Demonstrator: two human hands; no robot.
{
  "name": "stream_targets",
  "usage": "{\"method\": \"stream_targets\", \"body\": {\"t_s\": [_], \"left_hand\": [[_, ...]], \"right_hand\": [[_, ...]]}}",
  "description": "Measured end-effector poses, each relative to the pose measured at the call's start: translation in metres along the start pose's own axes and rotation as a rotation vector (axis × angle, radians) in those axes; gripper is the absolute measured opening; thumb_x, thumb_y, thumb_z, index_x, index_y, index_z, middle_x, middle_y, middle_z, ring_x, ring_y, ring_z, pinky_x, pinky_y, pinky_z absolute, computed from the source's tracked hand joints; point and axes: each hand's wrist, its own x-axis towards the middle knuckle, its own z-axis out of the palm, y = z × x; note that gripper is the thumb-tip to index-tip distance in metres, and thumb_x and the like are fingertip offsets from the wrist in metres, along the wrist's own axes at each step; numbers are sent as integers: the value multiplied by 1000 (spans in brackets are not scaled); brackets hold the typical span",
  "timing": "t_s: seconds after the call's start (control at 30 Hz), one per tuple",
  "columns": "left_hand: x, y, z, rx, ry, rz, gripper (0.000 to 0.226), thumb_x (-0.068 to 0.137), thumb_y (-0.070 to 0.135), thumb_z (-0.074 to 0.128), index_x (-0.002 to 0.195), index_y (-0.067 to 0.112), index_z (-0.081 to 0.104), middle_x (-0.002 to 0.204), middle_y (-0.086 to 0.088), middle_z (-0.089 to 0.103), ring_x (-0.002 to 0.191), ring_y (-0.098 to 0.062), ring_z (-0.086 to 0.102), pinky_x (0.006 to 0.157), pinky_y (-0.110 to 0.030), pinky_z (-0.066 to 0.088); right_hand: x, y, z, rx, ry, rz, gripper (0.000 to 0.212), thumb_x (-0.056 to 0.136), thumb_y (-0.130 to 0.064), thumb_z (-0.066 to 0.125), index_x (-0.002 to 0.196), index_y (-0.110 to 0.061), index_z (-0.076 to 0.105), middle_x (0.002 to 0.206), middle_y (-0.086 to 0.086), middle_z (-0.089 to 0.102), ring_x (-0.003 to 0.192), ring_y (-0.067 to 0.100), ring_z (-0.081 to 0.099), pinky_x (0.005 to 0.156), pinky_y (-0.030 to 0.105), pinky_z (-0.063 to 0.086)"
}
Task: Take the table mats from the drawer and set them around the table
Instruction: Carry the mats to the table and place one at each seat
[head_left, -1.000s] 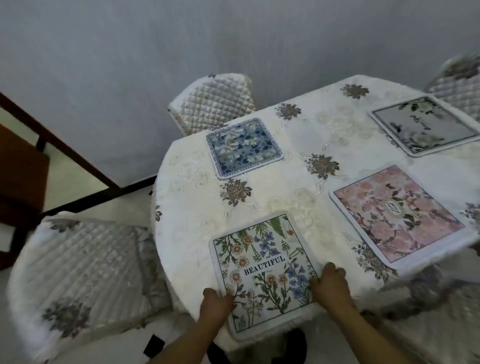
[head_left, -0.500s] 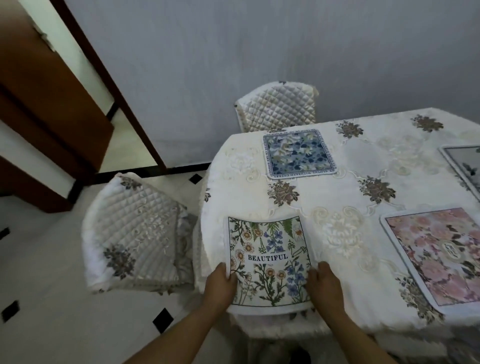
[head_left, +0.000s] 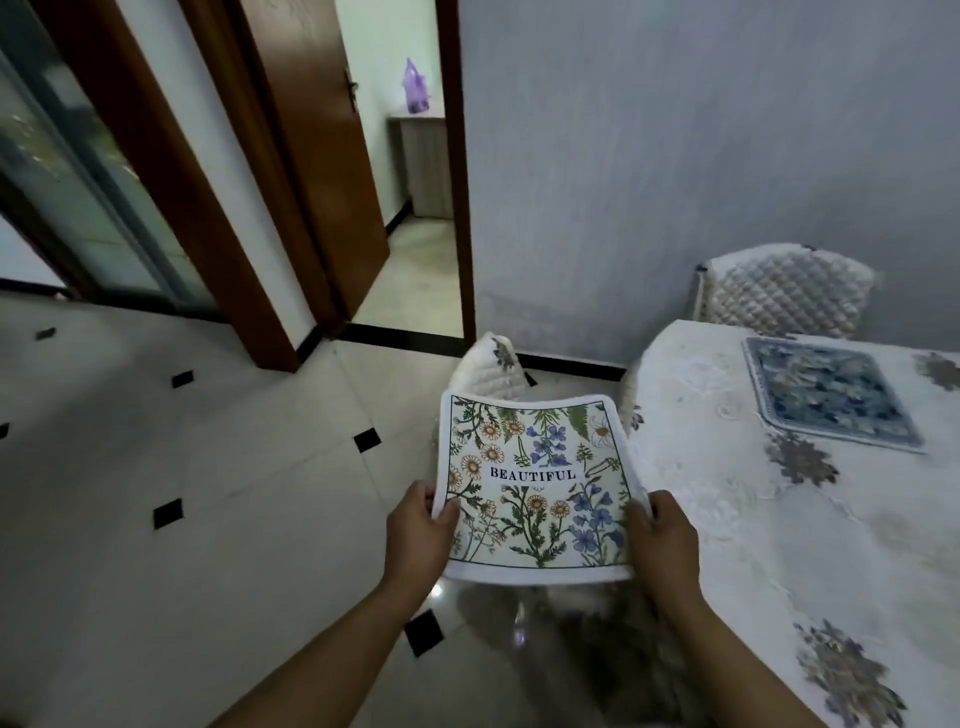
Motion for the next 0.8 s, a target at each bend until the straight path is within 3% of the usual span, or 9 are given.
{"method": "stream_targets", "body": {"t_s": [0.1, 0.2, 0.3, 0.37, 0.63, 0.8], "left_hand": [[28, -10, -45, -35, 54, -15, 7, 88, 23, 66, 92, 20, 60, 83, 8, 69, 70, -3, 66, 52, -11, 45], [57, -17, -75, -46, 93, -29, 7, 88, 22, 66, 92, 19, 62, 83, 10, 68, 69, 0, 64, 51, -10, 43], [91, -24, -92, -42, 109, -41, 7, 88, 21, 66, 93, 18, 62, 83, 9, 68, 69, 1, 63, 50, -8, 42], [117, -28, -98, -24, 95, -37, 7, 88, 20, 67, 93, 17, 63, 83, 9, 68, 67, 4, 63, 51, -6, 43], [238, -16, -92, 50, -37, -16, 11, 88, 22, 67, 97, 17, 62, 87, 7, 69, 71, 1, 65, 50, -7, 46], [306, 10, -61, 93, -202, 54, 9, 90, 22, 65, 94, 17, 59, 82, 8, 67, 66, 1, 64, 46, -7, 45]], "right_hand": [[2, -41, 40, 8, -35, -58, 13, 95, -24, 50, 85, -19, 56, 74, -8, 60, 68, 9, 59, 54, 25, 42], [14, -70, 76, -10, -40, -99, 17, 94, -27, 50, 84, -17, 60, 74, 0, 65, 66, 18, 62, 58, 33, 51], [30, -89, 110, -31, -34, -106, 24, 93, -24, 53, 79, -6, 60, 69, 11, 64, 63, 27, 60, 56, 31, 46], [45, -95, 133, -2, -24, -92, 26, 90, -28, 51, 76, -6, 57, 67, 10, 63, 62, 28, 60, 57, 37, 50], [115, -122, 187, 49, 64, 10, 22, 92, -17, 54, 70, -13, 52, 65, 8, 62, 61, 28, 61, 56, 39, 50], [151, -110, 193, 54, 148, 137, 22, 87, -42, 47, 77, -23, 51, 66, 5, 65, 59, 25, 65, 55, 47, 57]]}}
